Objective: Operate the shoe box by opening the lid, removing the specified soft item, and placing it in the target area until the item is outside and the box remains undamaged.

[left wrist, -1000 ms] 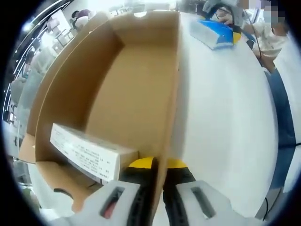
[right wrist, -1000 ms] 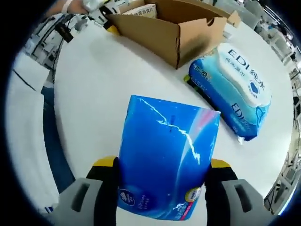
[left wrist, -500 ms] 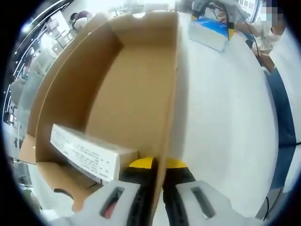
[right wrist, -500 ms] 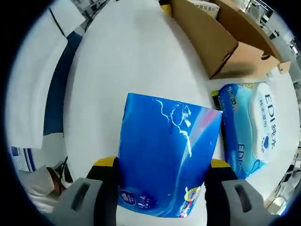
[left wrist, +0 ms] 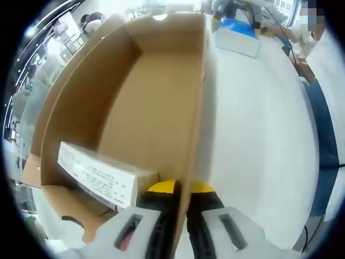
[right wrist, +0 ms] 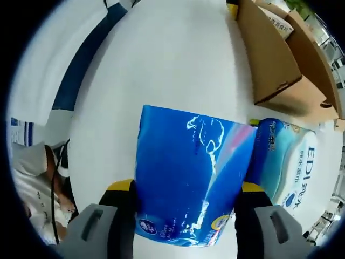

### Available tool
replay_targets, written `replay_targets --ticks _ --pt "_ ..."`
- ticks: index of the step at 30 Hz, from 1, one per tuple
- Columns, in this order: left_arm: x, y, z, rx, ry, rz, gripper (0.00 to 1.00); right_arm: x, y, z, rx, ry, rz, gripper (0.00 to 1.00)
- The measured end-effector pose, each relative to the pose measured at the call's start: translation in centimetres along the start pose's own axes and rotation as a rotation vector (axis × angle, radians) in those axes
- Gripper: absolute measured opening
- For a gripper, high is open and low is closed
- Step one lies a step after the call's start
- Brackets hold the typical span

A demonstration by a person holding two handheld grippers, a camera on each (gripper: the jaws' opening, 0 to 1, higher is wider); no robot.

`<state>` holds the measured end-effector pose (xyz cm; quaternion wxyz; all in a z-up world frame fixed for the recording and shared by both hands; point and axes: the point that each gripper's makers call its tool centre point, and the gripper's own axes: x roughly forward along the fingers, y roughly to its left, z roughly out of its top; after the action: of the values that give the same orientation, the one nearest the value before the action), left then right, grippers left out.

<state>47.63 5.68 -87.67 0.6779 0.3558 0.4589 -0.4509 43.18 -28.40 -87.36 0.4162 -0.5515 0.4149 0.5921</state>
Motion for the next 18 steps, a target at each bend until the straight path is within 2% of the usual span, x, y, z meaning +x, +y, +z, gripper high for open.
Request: replay_targets --ticks 10,18 --pt "-0.1 0.1 0.0 -0.006 0.002 -0.003 0.04 -0.1 -0.7 -0.1 -0.069 0.030 -0.006 0.75" --pt "0.1 0.1 -0.2 -0.011 0.002 -0.001 0.04 0.0 -1.2 -0.2 -0.079 0.035 -0.003 0.75"
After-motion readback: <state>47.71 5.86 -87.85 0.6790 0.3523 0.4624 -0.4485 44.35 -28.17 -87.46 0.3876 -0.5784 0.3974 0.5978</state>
